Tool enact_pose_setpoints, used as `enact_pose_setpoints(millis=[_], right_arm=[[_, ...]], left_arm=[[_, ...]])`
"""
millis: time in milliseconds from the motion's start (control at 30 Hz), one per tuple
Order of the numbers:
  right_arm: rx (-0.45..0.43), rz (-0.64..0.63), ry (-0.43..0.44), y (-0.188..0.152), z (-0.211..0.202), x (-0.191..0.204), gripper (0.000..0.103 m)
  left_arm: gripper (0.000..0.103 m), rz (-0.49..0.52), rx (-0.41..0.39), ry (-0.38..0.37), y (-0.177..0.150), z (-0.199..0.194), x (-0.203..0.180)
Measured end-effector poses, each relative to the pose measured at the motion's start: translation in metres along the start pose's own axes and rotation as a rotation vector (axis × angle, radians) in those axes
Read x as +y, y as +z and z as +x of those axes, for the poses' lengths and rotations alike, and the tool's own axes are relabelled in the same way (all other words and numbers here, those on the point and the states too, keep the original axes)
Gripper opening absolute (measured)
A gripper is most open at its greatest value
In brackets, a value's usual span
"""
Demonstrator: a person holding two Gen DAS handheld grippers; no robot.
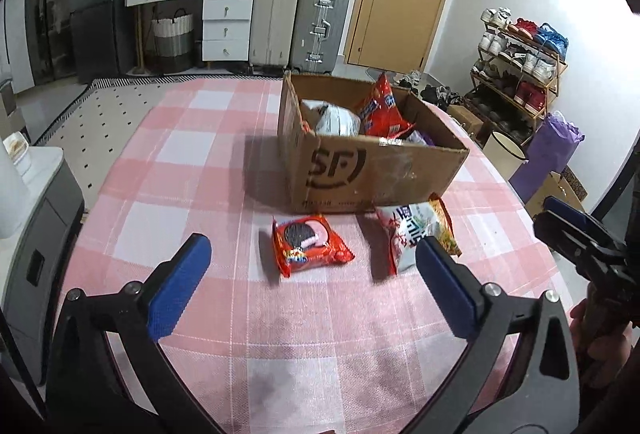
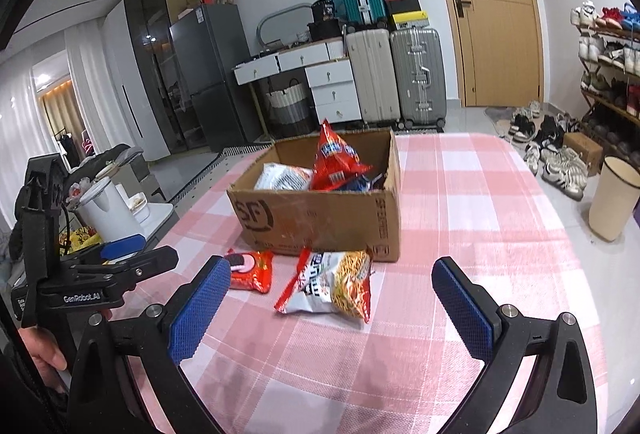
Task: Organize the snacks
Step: 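Grasp the white noodle snack bag with the right gripper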
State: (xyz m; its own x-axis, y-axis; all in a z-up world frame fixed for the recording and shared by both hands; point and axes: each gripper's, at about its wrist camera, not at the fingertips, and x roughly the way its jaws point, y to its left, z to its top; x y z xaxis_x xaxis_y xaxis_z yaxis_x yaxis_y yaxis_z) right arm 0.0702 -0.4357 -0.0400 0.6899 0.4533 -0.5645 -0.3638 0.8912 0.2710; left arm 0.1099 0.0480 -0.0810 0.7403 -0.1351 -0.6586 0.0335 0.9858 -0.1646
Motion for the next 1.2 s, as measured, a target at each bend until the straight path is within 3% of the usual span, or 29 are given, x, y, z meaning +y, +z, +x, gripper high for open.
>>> enact_pose_setpoints(millis=[633,1000,1133,1200], right_arm=[[0.194,0.078,0.097,-0.012,0.108,-0.016,0.102],[0.251,0.099,0.080,-0.012,0.145,-0.019,0.101],[0.270,0.120,0.102,-0.016,0.155,-0.023,0.077],[0.286,0.138,0.104,-0.019,0.161,-0.027,0.072]], left_arm=[[0.102,-0.050,0.075,-0.012,-0.026,0.048,0.025],[0.102,-0.080,0.097,-0.012,-0.029,0.060,0.034],[0.102,-0.082,0.092,-0.007,-0.028,0.060,0.035],[0.102,-0.081,0.093,-0.006,-0.027,0.060,0.034]])
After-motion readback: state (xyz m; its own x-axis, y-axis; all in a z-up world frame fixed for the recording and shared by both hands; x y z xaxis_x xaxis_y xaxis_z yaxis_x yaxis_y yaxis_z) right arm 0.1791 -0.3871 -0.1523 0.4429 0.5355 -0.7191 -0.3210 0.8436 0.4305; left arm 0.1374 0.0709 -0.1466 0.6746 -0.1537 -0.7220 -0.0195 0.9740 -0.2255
